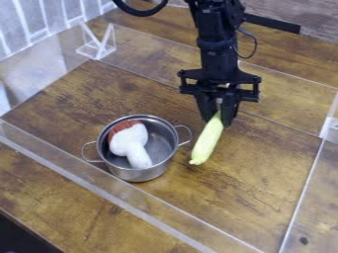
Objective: Move the green spoon to the right
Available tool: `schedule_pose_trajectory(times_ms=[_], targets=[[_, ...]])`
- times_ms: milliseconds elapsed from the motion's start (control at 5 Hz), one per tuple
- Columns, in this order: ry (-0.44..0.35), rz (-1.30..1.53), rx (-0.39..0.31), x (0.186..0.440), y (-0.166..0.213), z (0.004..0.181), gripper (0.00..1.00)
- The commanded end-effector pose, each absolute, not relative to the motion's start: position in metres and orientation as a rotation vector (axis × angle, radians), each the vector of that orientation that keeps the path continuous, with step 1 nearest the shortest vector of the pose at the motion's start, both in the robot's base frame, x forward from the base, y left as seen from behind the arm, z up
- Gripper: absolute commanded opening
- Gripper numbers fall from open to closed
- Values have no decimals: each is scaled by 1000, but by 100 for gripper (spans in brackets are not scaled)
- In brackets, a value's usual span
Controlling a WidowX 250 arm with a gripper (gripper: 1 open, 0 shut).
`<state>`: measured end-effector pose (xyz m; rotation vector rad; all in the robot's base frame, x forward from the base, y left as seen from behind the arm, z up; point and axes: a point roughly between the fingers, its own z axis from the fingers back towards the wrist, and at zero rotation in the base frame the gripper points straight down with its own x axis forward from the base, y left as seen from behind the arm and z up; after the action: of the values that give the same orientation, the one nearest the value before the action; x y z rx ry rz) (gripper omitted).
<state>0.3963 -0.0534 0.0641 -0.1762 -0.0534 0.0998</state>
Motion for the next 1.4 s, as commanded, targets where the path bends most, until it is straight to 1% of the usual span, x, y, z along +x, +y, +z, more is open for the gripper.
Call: schedule_pose_trajectory(times_ms=[0, 200, 400, 600, 1000, 1200], targets=[[-173, 90, -187, 406, -46, 113, 0], [-178, 82, -187, 410, -46, 116, 0], [-194, 154, -179, 407, -38, 130, 0], [-198, 128, -193, 385, -33, 132, 0], [-192, 140, -210, 347, -58, 137, 0], [-179, 101, -221, 329, -71, 120, 0]])
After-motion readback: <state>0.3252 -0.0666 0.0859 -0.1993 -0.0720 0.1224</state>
